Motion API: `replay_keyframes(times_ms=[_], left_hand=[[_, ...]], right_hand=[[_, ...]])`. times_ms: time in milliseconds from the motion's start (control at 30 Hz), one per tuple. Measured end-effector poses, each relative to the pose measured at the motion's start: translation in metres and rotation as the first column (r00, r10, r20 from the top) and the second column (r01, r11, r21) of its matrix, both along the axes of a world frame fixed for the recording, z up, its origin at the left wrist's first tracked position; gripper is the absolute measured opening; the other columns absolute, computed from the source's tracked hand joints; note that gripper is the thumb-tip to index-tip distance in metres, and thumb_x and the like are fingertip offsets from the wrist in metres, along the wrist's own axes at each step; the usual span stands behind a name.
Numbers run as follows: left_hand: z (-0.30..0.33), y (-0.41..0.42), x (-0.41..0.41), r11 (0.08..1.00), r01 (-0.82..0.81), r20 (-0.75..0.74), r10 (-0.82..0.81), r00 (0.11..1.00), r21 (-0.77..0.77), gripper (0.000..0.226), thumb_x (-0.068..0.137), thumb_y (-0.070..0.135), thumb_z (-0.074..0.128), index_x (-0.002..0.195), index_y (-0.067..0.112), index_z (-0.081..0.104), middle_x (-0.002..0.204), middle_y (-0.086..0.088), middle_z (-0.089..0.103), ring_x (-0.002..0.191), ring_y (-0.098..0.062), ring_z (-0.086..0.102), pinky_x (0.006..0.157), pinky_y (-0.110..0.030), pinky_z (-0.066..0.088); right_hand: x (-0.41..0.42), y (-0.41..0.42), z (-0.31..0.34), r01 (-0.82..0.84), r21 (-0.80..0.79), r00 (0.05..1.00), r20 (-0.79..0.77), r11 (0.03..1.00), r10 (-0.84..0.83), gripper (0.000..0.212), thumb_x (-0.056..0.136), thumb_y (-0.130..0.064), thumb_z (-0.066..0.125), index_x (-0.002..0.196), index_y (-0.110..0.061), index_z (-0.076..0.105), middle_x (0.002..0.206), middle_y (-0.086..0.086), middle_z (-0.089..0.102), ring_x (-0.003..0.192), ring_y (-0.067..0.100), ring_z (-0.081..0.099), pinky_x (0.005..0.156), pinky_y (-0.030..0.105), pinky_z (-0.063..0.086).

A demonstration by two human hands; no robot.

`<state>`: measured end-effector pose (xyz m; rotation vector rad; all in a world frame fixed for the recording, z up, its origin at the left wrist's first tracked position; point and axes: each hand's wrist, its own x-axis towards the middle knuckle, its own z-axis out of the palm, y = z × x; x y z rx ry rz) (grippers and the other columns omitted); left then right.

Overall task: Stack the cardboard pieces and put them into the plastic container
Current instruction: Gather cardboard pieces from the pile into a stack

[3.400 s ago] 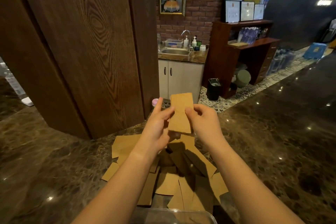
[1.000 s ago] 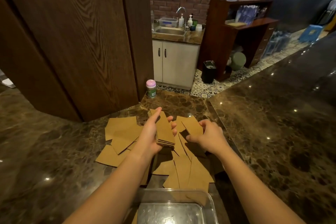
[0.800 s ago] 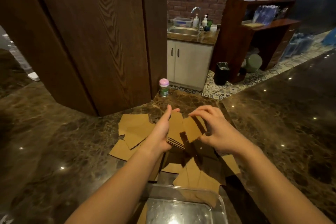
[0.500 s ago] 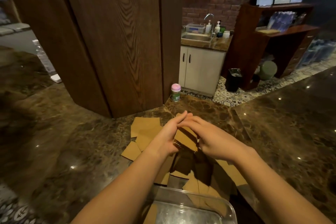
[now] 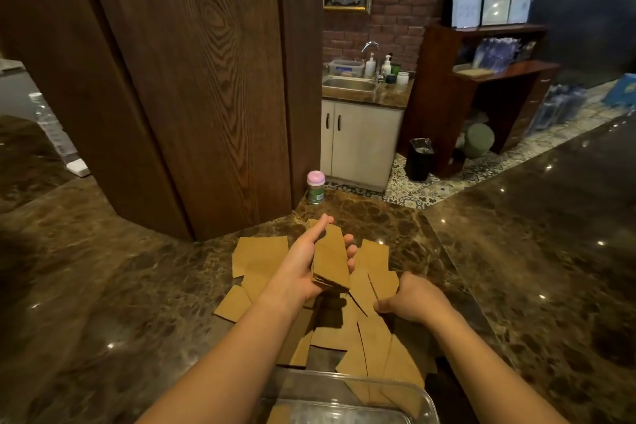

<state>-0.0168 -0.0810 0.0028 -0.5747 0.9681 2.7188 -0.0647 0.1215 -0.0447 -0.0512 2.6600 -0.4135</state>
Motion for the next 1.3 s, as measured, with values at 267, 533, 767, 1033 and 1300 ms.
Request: replay_keyframes(times_ms=[267,533,767,1033,1300], left_hand=[[-0.002,0.004,-0.002,1.000,-0.004,0.028,0.004,1.000,-0.017,0.030,0.086,0.036,0.073,0.110,0.018,0.072,0.094,-0.021,0.075,0.073,-0.033,0.071,0.060,-0.040,0.057],[0.001,0.010,-0.006,0.999,0.003,-0.040,-0.005,0.999,-0.039,0.025,0.086,0.039,0.072,0.079,0.018,0.083,0.093,-0.014,0.077,0.076,-0.028,0.071,0.063,-0.038,0.057],[0.006,0.019,-0.002,0.998,0.049,-0.058,-0.051,0.997,-0.045,0.027,0.091,0.041,0.065,0.089,0.020,0.083,0.092,-0.015,0.078,0.079,-0.031,0.075,0.063,-0.039,0.060],[0.008,0.014,0.011,0.998,0.058,-0.098,-0.059,0.994,-0.012,0.043,0.084,0.049,0.068,0.124,0.032,0.068,0.114,-0.018,0.074,0.099,-0.039,0.072,0.076,-0.054,0.058],[0.013,0.014,0.019,0.998,0.039,-0.042,-0.041,0.998,-0.050,0.042,0.088,0.032,0.070,0.129,0.029,0.060,0.094,-0.019,0.075,0.075,-0.031,0.073,0.062,-0.041,0.059]], right_hand=[[0.000,0.007,0.019,0.080,-0.194,0.989,-0.103,0.978,-0.102,0.045,0.064,-0.050,0.081,0.095,-0.023,0.062,0.100,0.000,0.064,0.084,0.015,0.062,0.071,0.034,0.057],[0.003,0.002,0.061,0.264,-0.842,0.955,0.159,0.470,-0.251,0.051,0.089,-0.030,0.067,0.136,-0.016,0.052,0.094,-0.005,0.060,0.071,0.009,0.063,0.055,0.024,0.049],[0.021,-0.025,0.079,0.547,-0.833,0.835,0.537,0.078,-0.125,0.021,0.102,-0.016,0.051,0.114,-0.005,0.065,0.087,0.015,0.078,0.078,0.026,0.074,0.057,0.035,0.059],[0.031,-0.050,0.075,0.198,-0.878,0.966,0.099,0.436,-0.239,0.008,0.089,-0.017,0.074,0.093,-0.009,0.073,0.082,0.001,0.075,0.063,0.003,0.069,0.046,0.019,0.049],[0.041,-0.053,0.079,0.058,-0.771,0.940,-0.171,0.635,-0.294,0.033,0.082,-0.035,0.079,0.101,-0.024,0.054,0.102,-0.002,0.061,0.072,0.011,0.066,0.054,0.018,0.046]])
